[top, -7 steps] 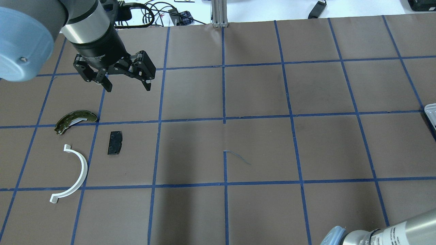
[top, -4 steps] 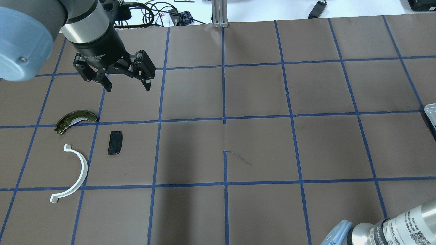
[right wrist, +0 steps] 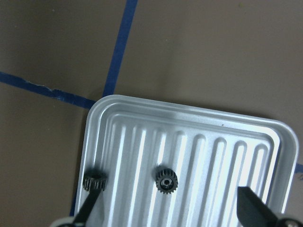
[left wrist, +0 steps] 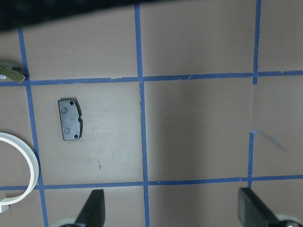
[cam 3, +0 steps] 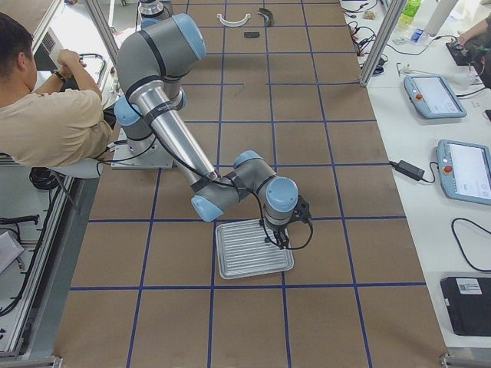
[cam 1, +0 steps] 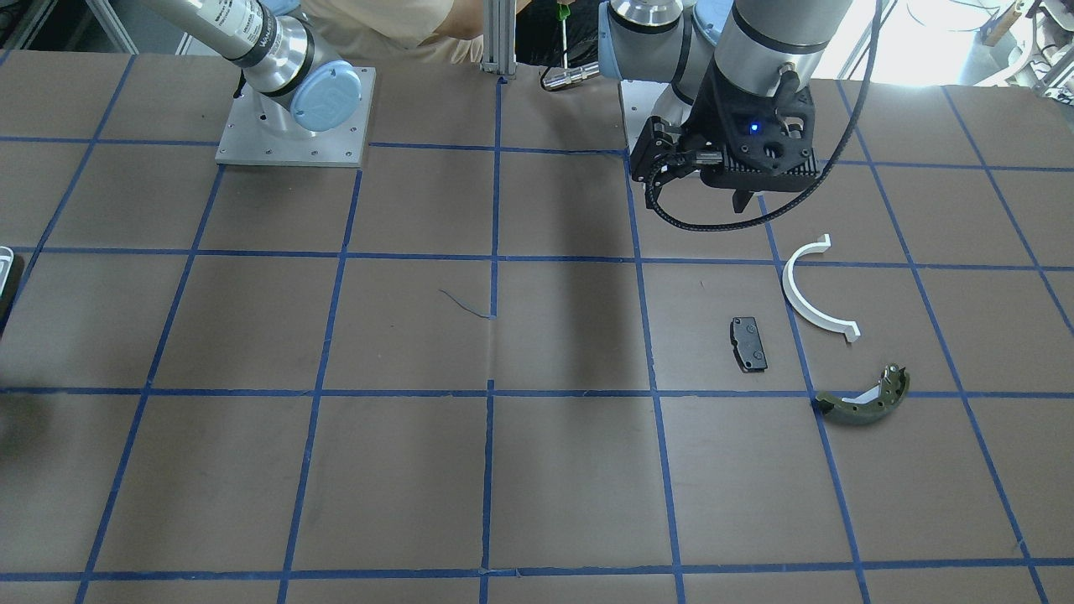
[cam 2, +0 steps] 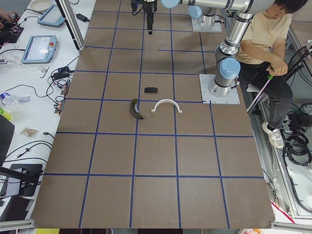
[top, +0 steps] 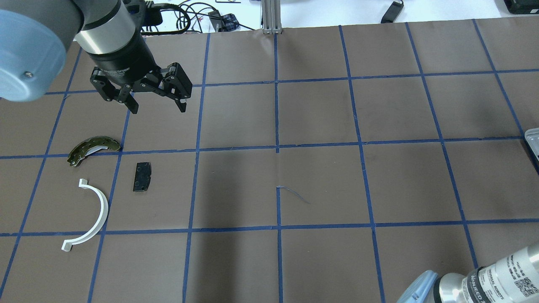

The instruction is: Place bearing gear from tray to pile

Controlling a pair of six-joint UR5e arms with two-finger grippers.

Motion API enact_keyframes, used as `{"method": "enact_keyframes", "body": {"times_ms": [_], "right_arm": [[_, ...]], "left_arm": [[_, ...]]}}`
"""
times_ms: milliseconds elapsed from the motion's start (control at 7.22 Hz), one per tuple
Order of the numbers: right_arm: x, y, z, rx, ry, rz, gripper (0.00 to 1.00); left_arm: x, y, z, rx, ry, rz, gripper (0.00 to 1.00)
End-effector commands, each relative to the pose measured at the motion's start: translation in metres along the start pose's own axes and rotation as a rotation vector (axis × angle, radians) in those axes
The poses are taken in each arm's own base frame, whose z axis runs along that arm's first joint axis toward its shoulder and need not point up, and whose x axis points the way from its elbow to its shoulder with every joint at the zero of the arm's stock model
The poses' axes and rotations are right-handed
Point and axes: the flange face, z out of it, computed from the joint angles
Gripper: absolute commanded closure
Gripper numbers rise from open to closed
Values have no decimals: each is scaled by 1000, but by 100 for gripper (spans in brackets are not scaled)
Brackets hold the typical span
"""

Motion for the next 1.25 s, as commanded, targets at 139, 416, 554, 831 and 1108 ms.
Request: {"method": "enact_keyframes", "body": {"times_ms": [139, 416, 554, 831, 1108], "right_arm": [[-10, 8, 37, -4, 20, 66, 0], [-3, 11, 54, -2, 30, 70, 0], [0, 15, 54, -2, 31, 78, 0], [2, 19, 53, -3, 33, 89, 1], [2, 19, 53, -3, 33, 87, 8]], "left_arm": [[0, 0, -1, 2, 0, 0, 0], [0, 0, -1, 2, 0, 0, 0], [0, 0, -1, 2, 2, 0, 0], [0, 0, -1, 2, 0, 0, 0], [0, 0, -1, 2, 0, 0, 0]]}}
